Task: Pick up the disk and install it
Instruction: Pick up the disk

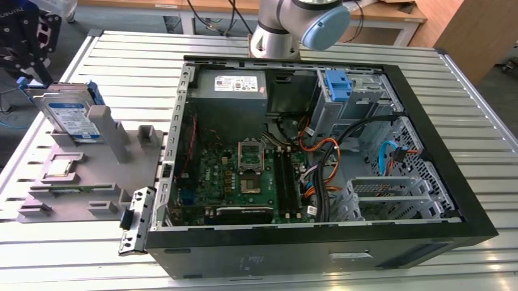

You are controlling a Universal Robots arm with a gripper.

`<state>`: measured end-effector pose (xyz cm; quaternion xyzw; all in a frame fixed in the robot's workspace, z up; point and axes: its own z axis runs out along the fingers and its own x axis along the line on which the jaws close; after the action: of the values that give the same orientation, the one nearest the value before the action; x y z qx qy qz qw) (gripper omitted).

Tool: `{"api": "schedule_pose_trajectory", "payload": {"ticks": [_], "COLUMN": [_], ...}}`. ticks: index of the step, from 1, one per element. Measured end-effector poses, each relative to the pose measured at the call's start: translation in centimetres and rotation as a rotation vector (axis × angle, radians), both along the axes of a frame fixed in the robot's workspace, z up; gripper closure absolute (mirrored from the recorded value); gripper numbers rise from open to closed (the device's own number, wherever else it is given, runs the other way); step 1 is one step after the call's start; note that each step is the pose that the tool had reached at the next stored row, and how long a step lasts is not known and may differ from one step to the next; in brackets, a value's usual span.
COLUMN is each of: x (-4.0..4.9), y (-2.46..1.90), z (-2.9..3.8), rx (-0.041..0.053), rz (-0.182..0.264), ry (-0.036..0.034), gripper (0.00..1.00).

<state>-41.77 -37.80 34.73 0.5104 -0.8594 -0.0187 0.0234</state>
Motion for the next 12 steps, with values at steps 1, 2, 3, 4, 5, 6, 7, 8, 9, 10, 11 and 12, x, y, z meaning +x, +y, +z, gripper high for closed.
{"api": "schedule_pose_trajectory", "payload": {"ticks": [1, 2, 3, 4, 5, 6, 7, 8, 9, 10, 11, 12], "x": [0.00, 0.00, 0.00, 0.00, 0.00, 0.00, 0.00, 0.00, 0.00, 0.00, 0.00, 0.00], "y": [0.00, 0.00, 0.00, 0.00, 0.00, 0.00, 0.00, 0.00, 0.00, 0.00, 0.00, 0.00], "z": [0.00, 0.00, -0.01, -0.01, -0.01, -0.02, -0.02, -0.02, -0.03, -0.03, -0.03, -0.03], "rx": [0.0000, 0.0000, 0.0000, -0.0001, 0.0000, 0.0000, 0.0000, 0.0000, 0.0000, 0.0000, 0.0000, 0.0000], "rz": [0.018, 0.036, 0.054, 0.072, 0.090, 0.108, 0.126, 0.144, 0.163, 0.182, 0.198, 0.210], "ry": [-0.0001, -0.0001, -0.0002, -0.0002, -0.0004, -0.0005, -0.0006, -0.0007, -0.0008, -0.0008, -0.0010, -0.0011], "gripper": [0.89, 0.89, 0.89, 0.89, 0.89, 0.89, 0.89, 0.89, 0.89, 0.89, 0.89, 0.89]}}
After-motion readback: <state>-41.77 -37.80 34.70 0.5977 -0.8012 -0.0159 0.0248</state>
